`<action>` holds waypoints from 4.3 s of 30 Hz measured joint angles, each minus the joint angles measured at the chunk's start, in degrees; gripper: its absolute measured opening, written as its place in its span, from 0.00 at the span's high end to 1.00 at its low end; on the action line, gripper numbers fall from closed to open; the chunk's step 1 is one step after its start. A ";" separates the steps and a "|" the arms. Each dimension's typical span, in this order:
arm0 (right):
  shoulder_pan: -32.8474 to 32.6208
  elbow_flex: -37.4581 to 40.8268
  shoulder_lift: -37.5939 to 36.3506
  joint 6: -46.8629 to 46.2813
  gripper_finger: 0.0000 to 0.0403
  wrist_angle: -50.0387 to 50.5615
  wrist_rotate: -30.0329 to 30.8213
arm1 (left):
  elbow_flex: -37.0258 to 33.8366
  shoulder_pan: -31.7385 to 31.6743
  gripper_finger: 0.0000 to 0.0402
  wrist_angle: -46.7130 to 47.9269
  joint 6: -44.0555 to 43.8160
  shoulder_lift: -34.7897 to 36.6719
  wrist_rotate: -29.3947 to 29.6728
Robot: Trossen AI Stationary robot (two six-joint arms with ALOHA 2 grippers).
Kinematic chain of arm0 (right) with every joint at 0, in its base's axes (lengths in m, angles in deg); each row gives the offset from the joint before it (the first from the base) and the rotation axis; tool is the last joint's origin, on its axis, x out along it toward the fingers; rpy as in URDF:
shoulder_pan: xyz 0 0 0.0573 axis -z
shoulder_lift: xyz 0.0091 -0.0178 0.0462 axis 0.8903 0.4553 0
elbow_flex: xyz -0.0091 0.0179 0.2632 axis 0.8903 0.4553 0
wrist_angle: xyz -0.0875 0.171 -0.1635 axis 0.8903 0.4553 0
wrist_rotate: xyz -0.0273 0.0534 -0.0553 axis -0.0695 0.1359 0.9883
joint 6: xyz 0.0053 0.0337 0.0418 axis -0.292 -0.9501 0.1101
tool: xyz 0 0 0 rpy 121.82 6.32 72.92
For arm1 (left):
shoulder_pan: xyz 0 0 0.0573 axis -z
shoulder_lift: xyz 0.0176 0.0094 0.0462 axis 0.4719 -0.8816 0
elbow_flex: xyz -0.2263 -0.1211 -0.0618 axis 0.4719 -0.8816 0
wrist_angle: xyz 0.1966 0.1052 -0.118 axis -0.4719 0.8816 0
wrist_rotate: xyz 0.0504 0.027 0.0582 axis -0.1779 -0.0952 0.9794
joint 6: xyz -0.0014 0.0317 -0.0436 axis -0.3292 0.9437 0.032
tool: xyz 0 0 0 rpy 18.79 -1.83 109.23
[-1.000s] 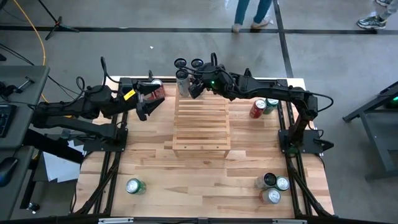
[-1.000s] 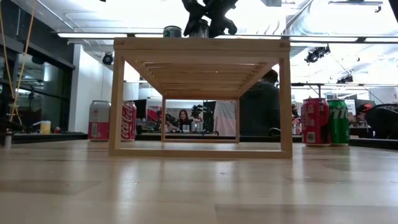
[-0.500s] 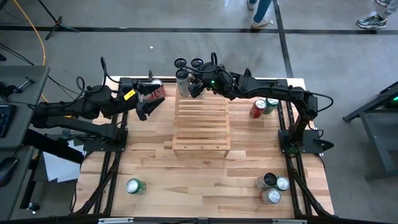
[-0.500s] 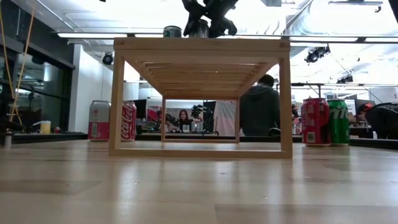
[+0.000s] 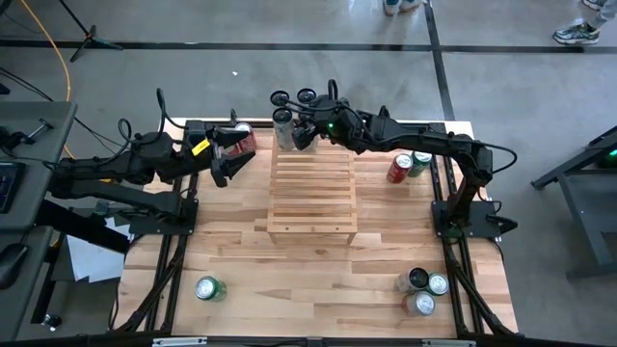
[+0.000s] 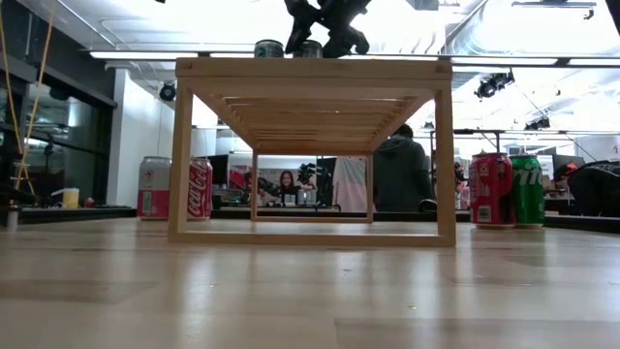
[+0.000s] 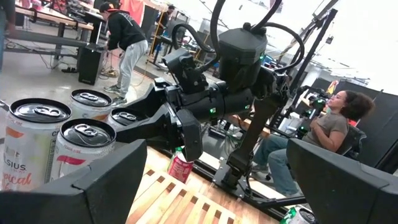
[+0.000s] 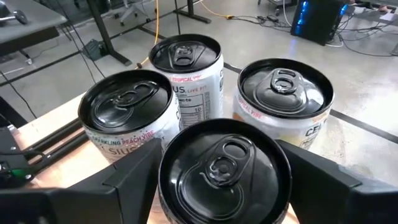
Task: Place canned beverage on shelf
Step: Put the white pink soda can on the shelf aligned with the other white pink soda can, then put the left red soda can on the shelf
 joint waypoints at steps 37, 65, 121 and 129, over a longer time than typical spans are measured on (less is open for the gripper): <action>-12.89 5.15 -25.79 2.72 0.28 32.15 -5.15 | 0.00 0.02 0.06 -1.13 -0.72 -0.02 -8.55; -26.16 40.06 -49.94 -13.04 0.28 -2.78 -0.39 | -19.15 0.02 0.06 -30.55 -8.88 -0.24 -8.22; -26.16 40.06 -46.24 -22.42 0.28 -2.39 -1.08 | -1.62 -48.00 0.06 26.35 -14.65 -22.00 -16.10; -26.16 40.06 -42.68 -23.49 0.28 -2.37 -5.57 | 11.38 -48.24 0.06 35.31 -4.78 -33.71 -11.60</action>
